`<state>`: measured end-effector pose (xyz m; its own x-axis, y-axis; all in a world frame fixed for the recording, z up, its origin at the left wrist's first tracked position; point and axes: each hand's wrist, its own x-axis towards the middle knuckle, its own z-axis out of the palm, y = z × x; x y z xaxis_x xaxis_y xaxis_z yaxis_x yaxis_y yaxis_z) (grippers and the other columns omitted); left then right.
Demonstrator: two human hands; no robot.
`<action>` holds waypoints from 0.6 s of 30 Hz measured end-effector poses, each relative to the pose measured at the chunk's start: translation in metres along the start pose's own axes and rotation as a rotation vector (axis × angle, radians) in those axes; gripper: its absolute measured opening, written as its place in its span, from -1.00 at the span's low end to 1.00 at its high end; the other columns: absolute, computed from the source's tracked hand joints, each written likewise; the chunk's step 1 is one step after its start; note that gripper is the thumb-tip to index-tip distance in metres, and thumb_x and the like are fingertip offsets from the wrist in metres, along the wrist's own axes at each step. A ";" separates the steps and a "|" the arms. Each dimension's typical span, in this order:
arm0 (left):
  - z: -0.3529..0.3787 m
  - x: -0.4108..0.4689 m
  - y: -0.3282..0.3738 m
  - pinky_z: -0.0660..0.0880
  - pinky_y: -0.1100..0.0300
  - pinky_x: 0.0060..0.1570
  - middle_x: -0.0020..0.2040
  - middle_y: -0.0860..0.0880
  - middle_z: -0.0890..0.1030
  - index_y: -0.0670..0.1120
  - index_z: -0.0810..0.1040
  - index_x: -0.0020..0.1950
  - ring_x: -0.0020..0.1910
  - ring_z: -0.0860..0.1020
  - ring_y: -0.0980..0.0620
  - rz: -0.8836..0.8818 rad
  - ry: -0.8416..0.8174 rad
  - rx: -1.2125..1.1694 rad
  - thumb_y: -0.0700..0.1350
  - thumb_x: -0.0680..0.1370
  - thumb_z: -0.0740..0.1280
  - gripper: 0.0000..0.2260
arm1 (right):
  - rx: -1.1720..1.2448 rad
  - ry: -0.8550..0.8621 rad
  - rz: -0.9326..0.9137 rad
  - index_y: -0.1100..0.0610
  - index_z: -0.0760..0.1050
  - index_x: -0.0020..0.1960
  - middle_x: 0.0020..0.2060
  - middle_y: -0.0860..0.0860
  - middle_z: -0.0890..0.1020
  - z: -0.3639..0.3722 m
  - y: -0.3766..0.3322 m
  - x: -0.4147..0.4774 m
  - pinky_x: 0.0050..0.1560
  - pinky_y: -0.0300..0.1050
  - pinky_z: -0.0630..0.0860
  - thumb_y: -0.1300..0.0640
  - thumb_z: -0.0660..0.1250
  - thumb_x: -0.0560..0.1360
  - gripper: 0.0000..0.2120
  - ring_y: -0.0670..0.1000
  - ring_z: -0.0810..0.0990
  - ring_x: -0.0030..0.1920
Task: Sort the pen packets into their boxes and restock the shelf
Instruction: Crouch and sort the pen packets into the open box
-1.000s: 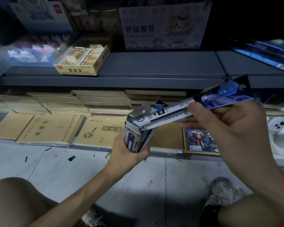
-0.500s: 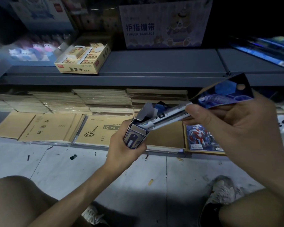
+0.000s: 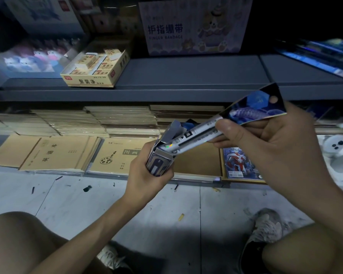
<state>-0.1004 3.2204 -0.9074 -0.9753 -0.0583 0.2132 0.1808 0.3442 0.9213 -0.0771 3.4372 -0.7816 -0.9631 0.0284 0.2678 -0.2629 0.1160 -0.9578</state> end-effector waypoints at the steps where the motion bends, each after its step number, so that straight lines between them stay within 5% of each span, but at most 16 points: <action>1: 0.000 0.000 0.000 0.61 0.14 -0.09 -0.08 0.25 0.66 0.54 0.45 0.02 -0.13 0.65 0.14 -0.007 -0.004 -0.005 -0.32 0.41 0.56 -0.28 | 0.005 -0.006 0.008 0.16 0.57 -0.01 -0.13 -0.03 0.76 0.000 0.000 0.000 -0.18 -0.18 0.70 0.23 0.49 0.48 -0.87 -0.01 0.77 -0.25; 4: 0.000 0.001 0.001 0.61 0.05 -0.09 -0.06 0.19 0.66 0.54 0.45 0.03 -0.09 0.65 -0.01 -0.012 -0.017 0.004 -0.32 0.40 0.57 -0.28 | -0.033 -0.032 0.010 0.12 0.56 -0.01 -0.12 -0.06 0.76 0.001 0.000 -0.001 -0.17 -0.19 0.69 0.16 0.49 0.46 -0.85 -0.03 0.77 -0.24; 14: 0.003 -0.003 -0.007 0.58 0.08 -0.28 -0.15 0.15 0.64 0.38 0.44 0.09 -0.24 0.63 0.04 -0.012 -0.110 0.149 -0.29 0.35 0.54 -0.38 | -0.519 -0.169 -0.034 -0.22 0.53 -0.06 -0.20 -0.25 0.71 0.024 0.017 -0.009 -0.14 -0.34 0.50 -0.08 0.52 0.46 -0.83 -0.22 0.66 -0.12; 18: 0.006 -0.008 -0.008 0.57 0.21 -0.35 -0.19 0.12 0.67 0.22 0.48 0.06 -0.29 0.64 0.07 -0.072 -0.142 0.090 -0.34 0.36 0.55 -0.46 | -0.418 -0.152 0.009 -0.02 0.65 -0.06 -0.26 -0.12 0.70 0.027 0.018 -0.007 -0.28 -0.14 0.58 -0.04 0.55 0.45 -0.85 -0.09 0.67 -0.26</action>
<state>-0.0948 3.2236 -0.9188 -0.9946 0.0450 0.0933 0.1035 0.4264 0.8986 -0.0770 3.4127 -0.8036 -0.9710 -0.1111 0.2118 -0.2386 0.5087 -0.8272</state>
